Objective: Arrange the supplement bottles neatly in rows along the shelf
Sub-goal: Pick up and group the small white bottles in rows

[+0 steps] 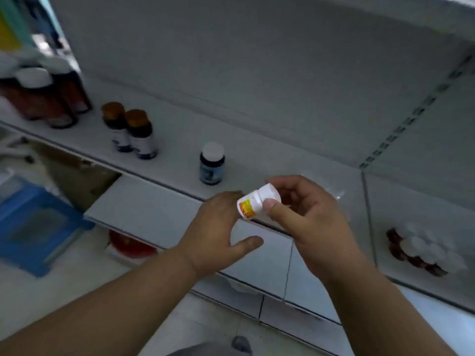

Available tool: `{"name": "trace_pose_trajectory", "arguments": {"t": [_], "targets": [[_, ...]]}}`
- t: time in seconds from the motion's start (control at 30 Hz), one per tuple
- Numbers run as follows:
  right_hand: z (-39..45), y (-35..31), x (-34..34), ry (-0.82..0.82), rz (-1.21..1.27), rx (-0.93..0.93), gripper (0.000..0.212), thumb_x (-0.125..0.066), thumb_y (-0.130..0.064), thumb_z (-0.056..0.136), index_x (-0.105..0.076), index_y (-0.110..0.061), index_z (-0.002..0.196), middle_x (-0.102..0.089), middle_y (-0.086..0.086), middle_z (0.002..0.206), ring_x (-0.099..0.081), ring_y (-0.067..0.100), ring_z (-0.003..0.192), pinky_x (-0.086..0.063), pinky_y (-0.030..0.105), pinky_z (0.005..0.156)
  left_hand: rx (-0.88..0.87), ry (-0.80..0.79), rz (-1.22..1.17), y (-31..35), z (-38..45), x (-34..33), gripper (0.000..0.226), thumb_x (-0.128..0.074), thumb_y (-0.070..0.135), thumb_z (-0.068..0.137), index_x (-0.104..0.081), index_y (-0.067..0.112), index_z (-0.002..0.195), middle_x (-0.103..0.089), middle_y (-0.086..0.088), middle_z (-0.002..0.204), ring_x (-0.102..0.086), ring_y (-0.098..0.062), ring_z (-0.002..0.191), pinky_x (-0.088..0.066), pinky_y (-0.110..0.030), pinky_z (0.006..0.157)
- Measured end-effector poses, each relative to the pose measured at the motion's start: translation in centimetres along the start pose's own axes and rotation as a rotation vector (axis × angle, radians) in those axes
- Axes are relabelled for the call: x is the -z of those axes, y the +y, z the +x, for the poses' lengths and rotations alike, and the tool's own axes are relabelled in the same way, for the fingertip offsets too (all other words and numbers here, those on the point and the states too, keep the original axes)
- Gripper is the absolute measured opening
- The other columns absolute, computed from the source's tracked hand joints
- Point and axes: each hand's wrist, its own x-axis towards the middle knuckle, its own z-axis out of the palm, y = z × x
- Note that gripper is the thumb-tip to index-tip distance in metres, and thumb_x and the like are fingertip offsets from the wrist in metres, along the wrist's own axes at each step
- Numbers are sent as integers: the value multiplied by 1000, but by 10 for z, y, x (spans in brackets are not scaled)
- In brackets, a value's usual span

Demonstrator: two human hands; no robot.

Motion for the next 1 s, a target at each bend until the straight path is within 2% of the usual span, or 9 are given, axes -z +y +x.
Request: {"name": "trace_pose_trajectory", "arguments": {"t": [0.1, 0.23, 0.37, 0.43, 0.53, 0.6, 0.7, 0.87, 1.0], "targets": [[12, 3, -38, -252, -168, 118, 22, -77, -18, 79, -67, -26, 96, -71, -5, 89, -65, 20, 81, -56, 32, 73, 234, 164, 29, -6, -63, 30, 60, -60, 58, 83, -57, 20, 129, -61, 4, 123, -53, -11, 113, -42, -29, 95], [20, 11, -130, -499, -336, 238, 22, -79, -31, 73, -65, -31, 90, -68, -11, 86, -63, 11, 78, -53, 28, 69, 535, 276, 57, -31, -128, 80, 64, -60, 60, 80, -51, 29, 136, -55, 16, 128, -50, -4, 118, -42, -25, 99], [19, 12, -248, -694, -452, 330, 24, -76, -39, 71, -63, -33, 90, -64, -13, 88, -62, 5, 80, -55, 28, 69, 697, 379, 101, -70, -196, 139, 65, -54, 66, 80, -46, 36, 137, -52, 20, 129, -47, 1, 118, -35, -9, 93], [17, 10, -313, -757, -479, 368, 26, -73, -43, 69, -62, -32, 91, -63, -13, 88, -61, 4, 80, -54, 30, 70, 737, 397, 132, -98, -231, 174, 64, -52, 69, 79, -44, 40, 136, -51, 23, 129, -46, 3, 117, -36, -11, 95], [14, 2, -414, -815, -490, 407, 25, -75, -42, 71, -62, -32, 90, -64, -11, 88, -60, 5, 79, -55, 32, 70, 782, 430, 232, -146, -285, 237, 65, -50, 71, 80, -45, 37, 135, -50, 23, 127, -45, 3, 116, -41, -26, 99], [11, -7, -473, -857, -485, 405, 25, -78, -40, 72, -61, -33, 89, -63, -12, 88, -60, 4, 79, -55, 30, 69, 800, 432, 314, -169, -314, 284, 64, -50, 70, 81, -46, 36, 134, -49, 22, 124, -44, 1, 115, -41, -30, 99], [16, -21, -541, -890, -495, 406, 24, -76, -41, 72, -61, -34, 89, -60, -14, 87, -58, 3, 79, -53, 25, 68, 837, 393, 356, -204, -336, 344, 72, -41, 75, 81, -45, 32, 139, -52, 14, 134, -45, -5, 121, -37, -30, 102], [68, -18, -632, -840, -519, 393, 23, -76, -41, 72, -61, -33, 89, -59, -14, 89, -57, 3, 81, -49, 18, 66, 816, 310, 335, -301, -324, 404, 78, -37, 77, 81, -45, 30, 141, -52, 11, 138, -46, -9, 127, -40, -36, 106], [135, -5, -707, -764, -469, 386, 23, -79, -29, 75, -63, -26, 91, -59, -13, 88, -56, 1, 83, -43, 9, 67, 815, 258, 351, -396, -303, 454, 79, -39, 77, 80, -48, 26, 140, -56, 8, 135, -49, -12, 123, -41, -35, 103]]}}
